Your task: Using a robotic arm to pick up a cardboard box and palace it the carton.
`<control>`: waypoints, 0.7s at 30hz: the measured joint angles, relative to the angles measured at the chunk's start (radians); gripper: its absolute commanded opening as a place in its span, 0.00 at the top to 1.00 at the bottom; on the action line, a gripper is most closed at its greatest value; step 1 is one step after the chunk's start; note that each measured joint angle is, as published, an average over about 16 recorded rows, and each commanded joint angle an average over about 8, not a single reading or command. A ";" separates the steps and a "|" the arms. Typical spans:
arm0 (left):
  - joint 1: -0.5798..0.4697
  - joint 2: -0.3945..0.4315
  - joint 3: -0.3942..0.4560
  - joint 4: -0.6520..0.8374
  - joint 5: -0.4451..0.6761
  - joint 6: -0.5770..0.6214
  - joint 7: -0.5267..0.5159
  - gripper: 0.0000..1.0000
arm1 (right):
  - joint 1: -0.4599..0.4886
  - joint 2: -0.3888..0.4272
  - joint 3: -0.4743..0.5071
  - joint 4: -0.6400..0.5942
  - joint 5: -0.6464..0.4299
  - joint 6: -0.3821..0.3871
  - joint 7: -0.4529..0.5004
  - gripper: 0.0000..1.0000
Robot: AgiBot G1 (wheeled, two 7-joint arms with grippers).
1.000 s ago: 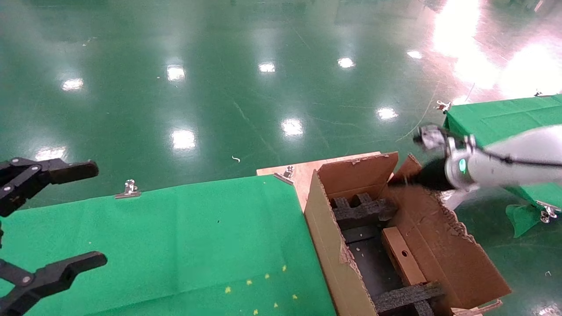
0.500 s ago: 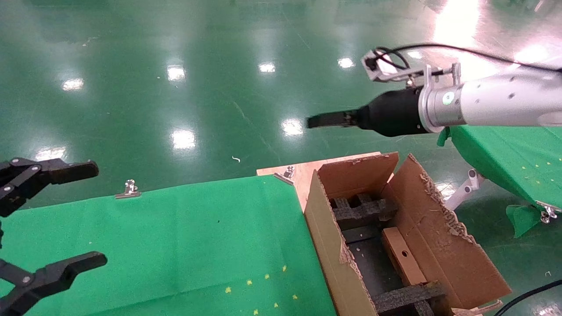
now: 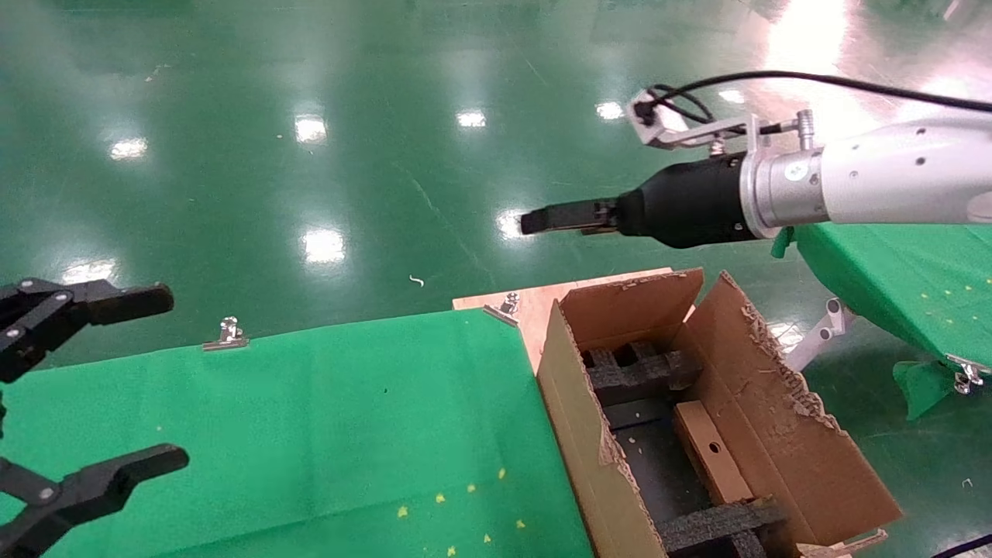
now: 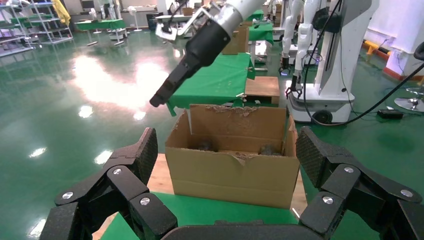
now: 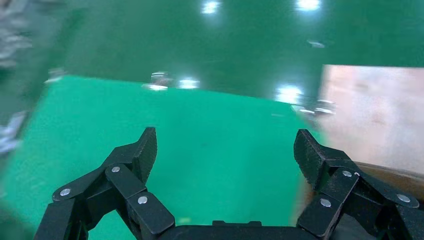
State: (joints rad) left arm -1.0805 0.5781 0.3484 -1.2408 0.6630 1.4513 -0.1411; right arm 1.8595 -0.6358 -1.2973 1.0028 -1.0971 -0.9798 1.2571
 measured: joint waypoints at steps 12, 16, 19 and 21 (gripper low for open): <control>0.000 0.000 0.000 0.000 0.000 0.000 0.000 0.00 | -0.150 0.005 0.194 0.054 0.069 -0.098 -0.203 0.00; 0.000 0.000 0.000 0.000 0.000 0.000 0.000 0.00 | -0.205 0.006 0.266 0.074 0.095 -0.134 -0.279 0.00; 0.000 0.000 0.000 0.000 0.000 0.000 0.000 0.00 | -0.247 0.008 0.320 0.088 0.114 -0.161 -0.336 0.00; 0.000 0.000 0.000 0.000 0.000 0.000 0.000 0.00 | -0.274 0.009 0.355 0.098 0.127 -0.179 -0.373 0.00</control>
State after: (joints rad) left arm -1.0806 0.5781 0.3485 -1.2407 0.6630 1.4513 -0.1410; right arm 1.5854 -0.6272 -0.9423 1.1010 -0.9698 -1.1592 0.8841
